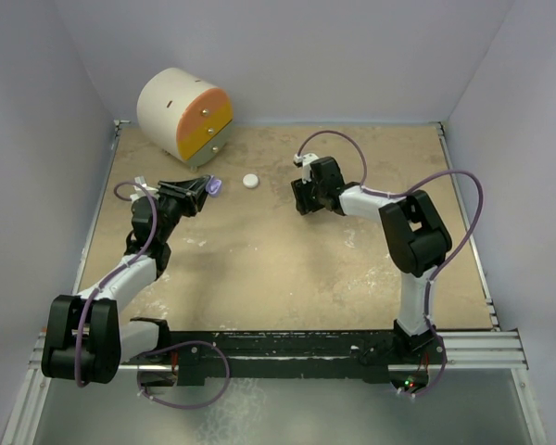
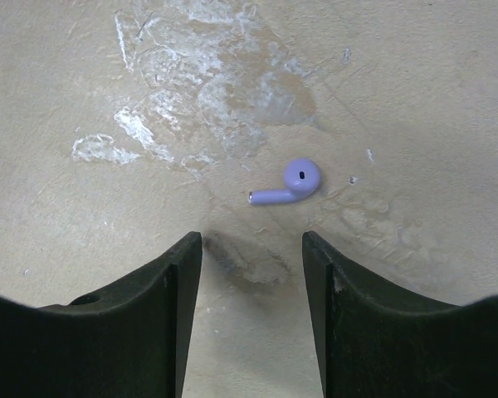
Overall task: Insert the wireless bluetooth earbuds into the charging case
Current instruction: Adjust the earbud at the center of the board.
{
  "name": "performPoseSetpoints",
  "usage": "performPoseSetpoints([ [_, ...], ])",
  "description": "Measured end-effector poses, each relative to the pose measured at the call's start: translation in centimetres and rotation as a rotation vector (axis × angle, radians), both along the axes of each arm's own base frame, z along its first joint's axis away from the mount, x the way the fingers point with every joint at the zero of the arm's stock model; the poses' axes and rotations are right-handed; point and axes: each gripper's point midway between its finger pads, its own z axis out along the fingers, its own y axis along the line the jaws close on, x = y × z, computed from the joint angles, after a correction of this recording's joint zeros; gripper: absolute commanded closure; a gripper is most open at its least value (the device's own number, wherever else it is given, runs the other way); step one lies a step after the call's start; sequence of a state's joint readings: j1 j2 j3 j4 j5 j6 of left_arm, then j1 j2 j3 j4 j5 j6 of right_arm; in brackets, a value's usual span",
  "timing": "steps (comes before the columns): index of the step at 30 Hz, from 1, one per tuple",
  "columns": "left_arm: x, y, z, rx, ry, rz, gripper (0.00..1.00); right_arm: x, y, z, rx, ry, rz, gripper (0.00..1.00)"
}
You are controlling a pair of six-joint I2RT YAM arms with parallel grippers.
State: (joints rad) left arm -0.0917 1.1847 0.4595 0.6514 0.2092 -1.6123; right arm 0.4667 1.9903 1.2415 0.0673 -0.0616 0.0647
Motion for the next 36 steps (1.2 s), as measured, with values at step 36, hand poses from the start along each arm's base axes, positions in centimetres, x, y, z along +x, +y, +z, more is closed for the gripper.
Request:
performPoseSetpoints([
  [36,0.3,0.0,-0.9,0.002,0.024,0.0,1.0,3.0,0.9,0.0,0.004,-0.028,-0.006,0.53],
])
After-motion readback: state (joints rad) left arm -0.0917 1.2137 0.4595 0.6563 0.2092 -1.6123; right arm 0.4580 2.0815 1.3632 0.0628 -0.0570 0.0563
